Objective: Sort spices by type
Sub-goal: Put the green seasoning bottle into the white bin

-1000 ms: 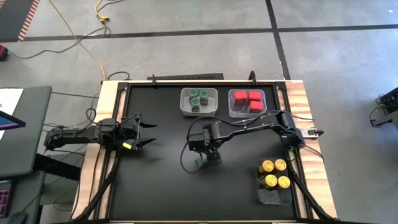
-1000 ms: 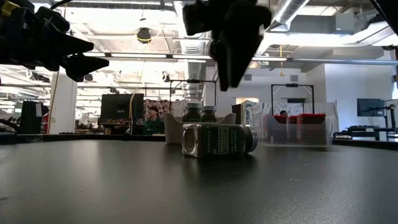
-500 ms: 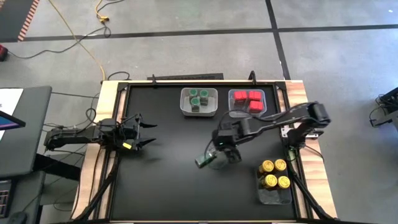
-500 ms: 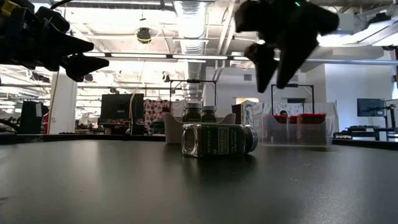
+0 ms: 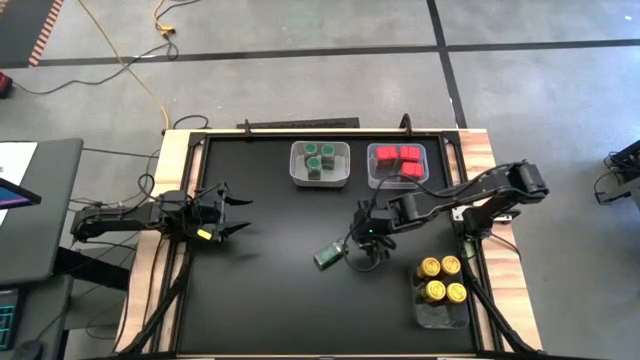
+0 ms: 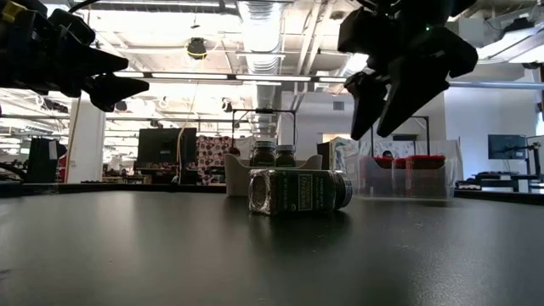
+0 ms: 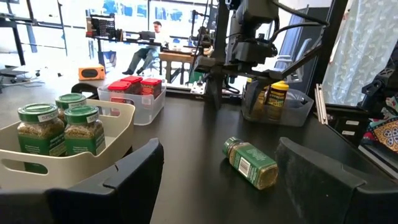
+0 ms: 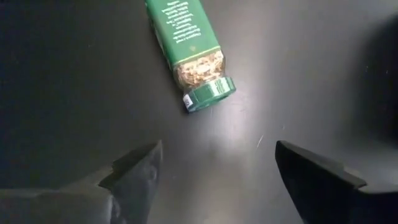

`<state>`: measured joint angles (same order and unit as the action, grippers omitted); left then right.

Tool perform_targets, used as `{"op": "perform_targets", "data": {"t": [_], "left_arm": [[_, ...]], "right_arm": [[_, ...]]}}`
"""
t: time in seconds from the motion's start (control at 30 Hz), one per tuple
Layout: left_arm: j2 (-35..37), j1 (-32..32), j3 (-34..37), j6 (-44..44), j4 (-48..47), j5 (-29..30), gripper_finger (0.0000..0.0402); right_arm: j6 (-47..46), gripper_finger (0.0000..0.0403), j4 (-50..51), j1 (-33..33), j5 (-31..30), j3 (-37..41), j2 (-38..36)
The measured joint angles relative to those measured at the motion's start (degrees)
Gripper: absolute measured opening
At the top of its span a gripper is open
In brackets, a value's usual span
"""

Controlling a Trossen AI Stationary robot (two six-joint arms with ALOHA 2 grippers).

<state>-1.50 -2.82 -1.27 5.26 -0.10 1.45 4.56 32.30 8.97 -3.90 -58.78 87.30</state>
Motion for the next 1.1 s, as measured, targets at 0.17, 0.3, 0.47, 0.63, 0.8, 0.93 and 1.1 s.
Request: {"op": "perform_targets", "data": {"t": [0.17,0.3,0.47,0.63,0.8,0.93,1.1], "left_arm": [[0.0,0.0,0.0,0.0,0.0,0.0,0.0297],[0.0,0.0,0.0,0.0,0.0,0.0,0.0297],[0.0,0.0,0.0,0.0,0.0,0.0,0.0297],[0.0,0.0,0.0,0.0,0.0,0.0,0.0297],[0.0,0.0,0.0,0.0,0.0,0.0,0.0297],[0.0,0.0,0.0,0.0,0.0,0.0,0.0297],[0.0,0.0,0.0,0.0,0.0,0.0,0.0297]], "right_arm": [[-3.3,0.0385,-2.5,-1.8,0.0,0.0,0.1],[-3.0,0.039,-3.4,-3.0,0.0,0.0,0.1],[-3.1,0.0373,-5.1,-3.5,0.0,0.0,0.2],[-3.1,0.0371,-6.2,-3.1,0.0,0.0,0.2],[3.0,0.0371,-13.6,-3.0,0.1,3.8,0.2],[6.1,0.0371,-22.0,-3.2,6.4,8.3,0.2],[12.5,0.0371,-30.6,-3.9,13.7,11.8,0.2]]}}
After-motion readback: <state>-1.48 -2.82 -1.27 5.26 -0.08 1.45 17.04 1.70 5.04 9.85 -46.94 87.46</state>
